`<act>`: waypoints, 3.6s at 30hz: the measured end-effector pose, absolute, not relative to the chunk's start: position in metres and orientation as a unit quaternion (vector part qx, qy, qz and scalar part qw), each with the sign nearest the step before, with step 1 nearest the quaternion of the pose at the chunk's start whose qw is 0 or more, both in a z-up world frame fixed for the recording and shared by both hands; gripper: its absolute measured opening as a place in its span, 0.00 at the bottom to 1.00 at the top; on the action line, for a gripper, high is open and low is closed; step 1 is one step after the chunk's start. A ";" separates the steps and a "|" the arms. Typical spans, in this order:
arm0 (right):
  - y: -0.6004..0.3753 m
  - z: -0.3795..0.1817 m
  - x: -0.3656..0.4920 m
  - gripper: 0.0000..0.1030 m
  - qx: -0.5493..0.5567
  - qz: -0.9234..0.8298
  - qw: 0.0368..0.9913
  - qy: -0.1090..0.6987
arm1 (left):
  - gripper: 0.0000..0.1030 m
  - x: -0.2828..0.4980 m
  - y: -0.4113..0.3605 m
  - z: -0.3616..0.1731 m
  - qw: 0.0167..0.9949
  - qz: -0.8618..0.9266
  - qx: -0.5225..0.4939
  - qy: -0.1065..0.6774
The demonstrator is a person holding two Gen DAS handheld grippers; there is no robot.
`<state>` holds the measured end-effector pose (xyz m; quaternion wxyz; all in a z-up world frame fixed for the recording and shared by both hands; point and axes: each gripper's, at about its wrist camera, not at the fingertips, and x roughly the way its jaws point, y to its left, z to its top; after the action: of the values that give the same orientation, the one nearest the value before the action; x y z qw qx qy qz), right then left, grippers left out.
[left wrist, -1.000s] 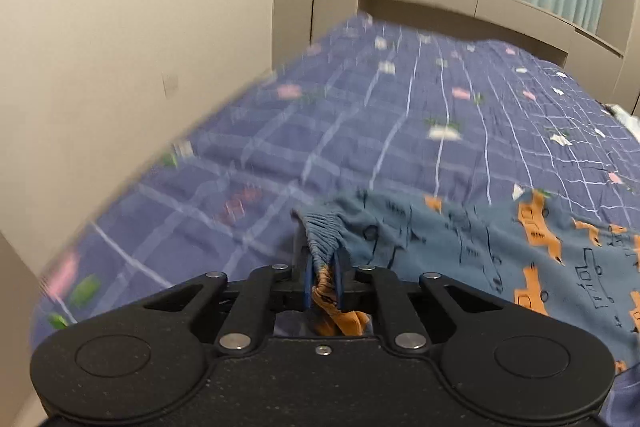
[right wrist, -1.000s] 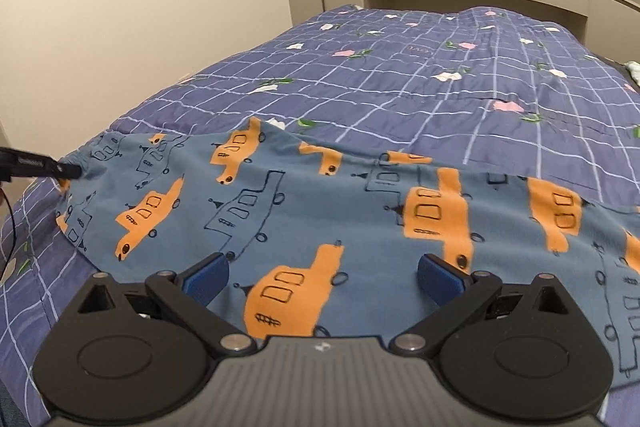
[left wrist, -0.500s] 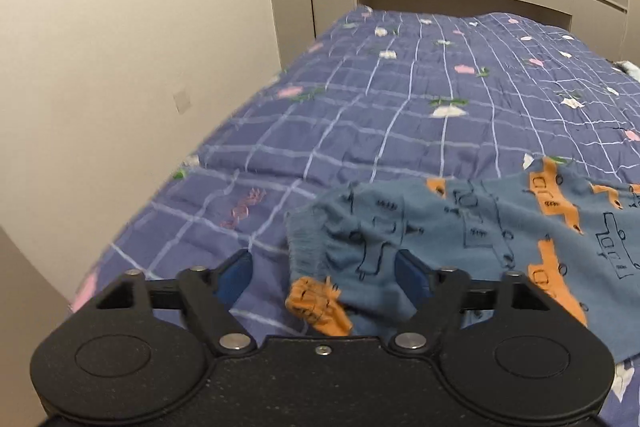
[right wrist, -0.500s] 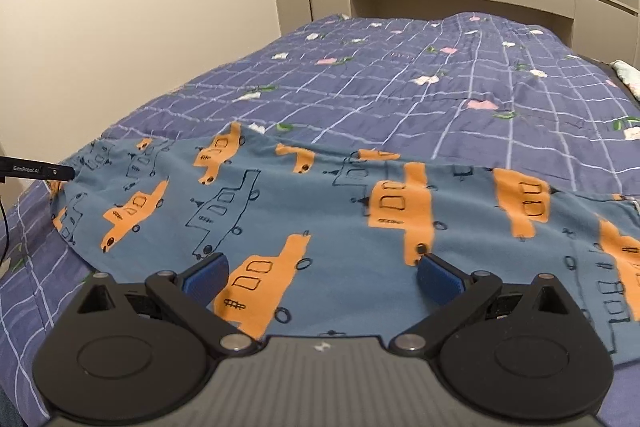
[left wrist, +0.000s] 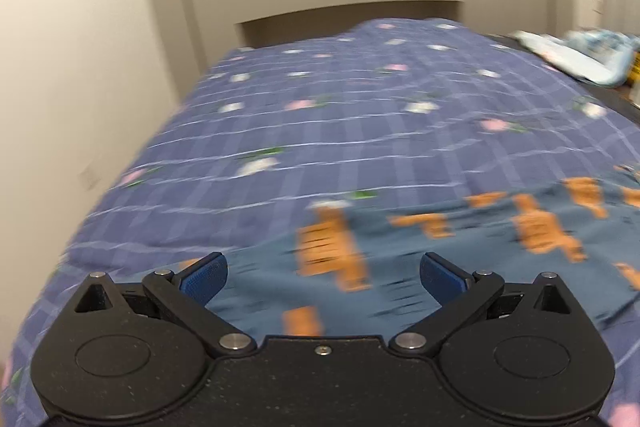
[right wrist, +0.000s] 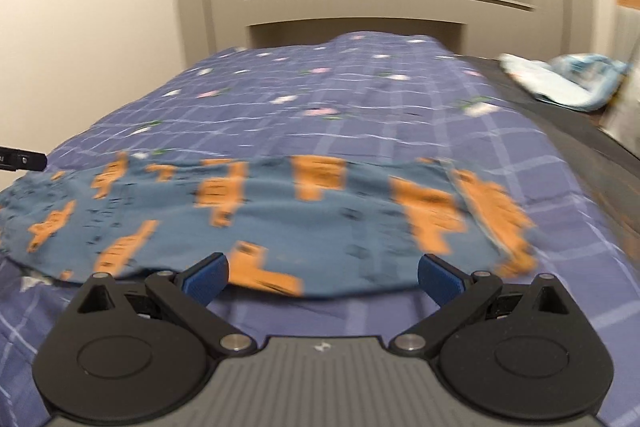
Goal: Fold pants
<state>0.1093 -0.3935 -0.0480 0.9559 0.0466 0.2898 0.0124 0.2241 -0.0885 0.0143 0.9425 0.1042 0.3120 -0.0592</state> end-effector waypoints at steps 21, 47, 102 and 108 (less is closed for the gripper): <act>-0.520 -0.070 0.118 1.00 0.350 0.007 0.894 0.279 | 0.99 0.335 -0.347 -0.035 0.868 -0.311 0.207 0.326; -0.434 -0.051 0.122 0.15 0.089 -0.129 0.963 0.219 | 0.99 0.339 -0.396 0.020 0.812 -0.390 0.097 0.422; -0.183 -0.025 0.114 0.14 -0.125 0.149 0.949 0.248 | 0.12 0.275 -0.113 0.012 0.873 -0.199 -0.008 0.444; -0.170 -0.050 0.123 0.14 -0.123 0.150 0.943 0.270 | 0.12 0.279 -0.100 -0.018 0.872 -0.197 -0.023 0.447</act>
<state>0.1230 -0.1704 -0.0497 0.9431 -0.1232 0.2698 0.1504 0.2795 -0.0997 -0.0176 0.8725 -0.0227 0.4466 -0.1972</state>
